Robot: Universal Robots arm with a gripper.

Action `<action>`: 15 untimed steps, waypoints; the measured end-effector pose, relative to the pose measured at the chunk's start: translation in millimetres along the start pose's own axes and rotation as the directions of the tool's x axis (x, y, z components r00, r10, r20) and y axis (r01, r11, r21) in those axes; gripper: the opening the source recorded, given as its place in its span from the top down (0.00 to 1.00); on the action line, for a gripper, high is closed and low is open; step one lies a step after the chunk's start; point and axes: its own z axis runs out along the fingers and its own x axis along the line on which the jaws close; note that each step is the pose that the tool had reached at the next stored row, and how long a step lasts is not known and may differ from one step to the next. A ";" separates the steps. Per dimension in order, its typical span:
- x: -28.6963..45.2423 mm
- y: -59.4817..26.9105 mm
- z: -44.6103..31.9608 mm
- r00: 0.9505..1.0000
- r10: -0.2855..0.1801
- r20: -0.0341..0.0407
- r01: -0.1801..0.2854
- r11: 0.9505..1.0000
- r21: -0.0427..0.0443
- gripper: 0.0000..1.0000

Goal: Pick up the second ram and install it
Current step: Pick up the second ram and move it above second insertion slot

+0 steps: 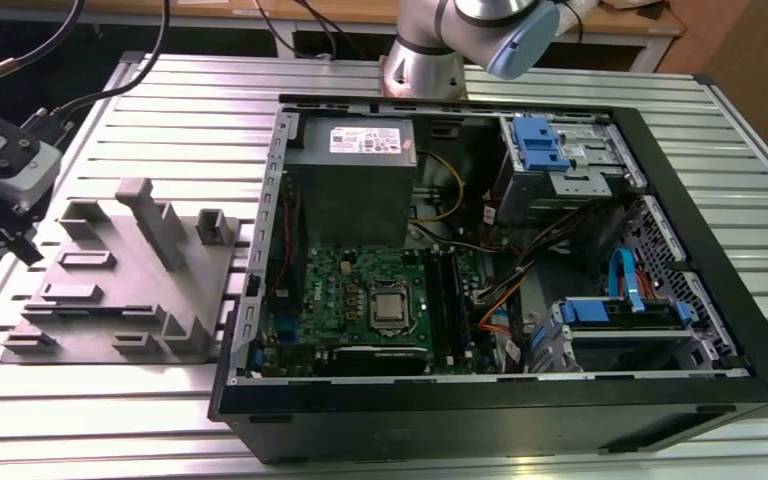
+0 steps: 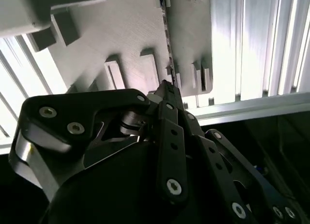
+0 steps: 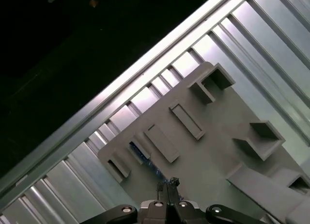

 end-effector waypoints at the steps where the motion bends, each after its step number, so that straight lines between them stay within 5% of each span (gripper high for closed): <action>1: 0.0 0.0 0.3 1.000 -0.018 -0.001 0.018 1.000 0.000 0.93; 8: 0.0 -0.1 2.8 0.989 -0.146 -0.006 0.146 0.989 -0.002 0.93; 15: 0.1 -0.3 5.1 0.963 -0.270 -0.011 0.270 0.963 -0.005 0.93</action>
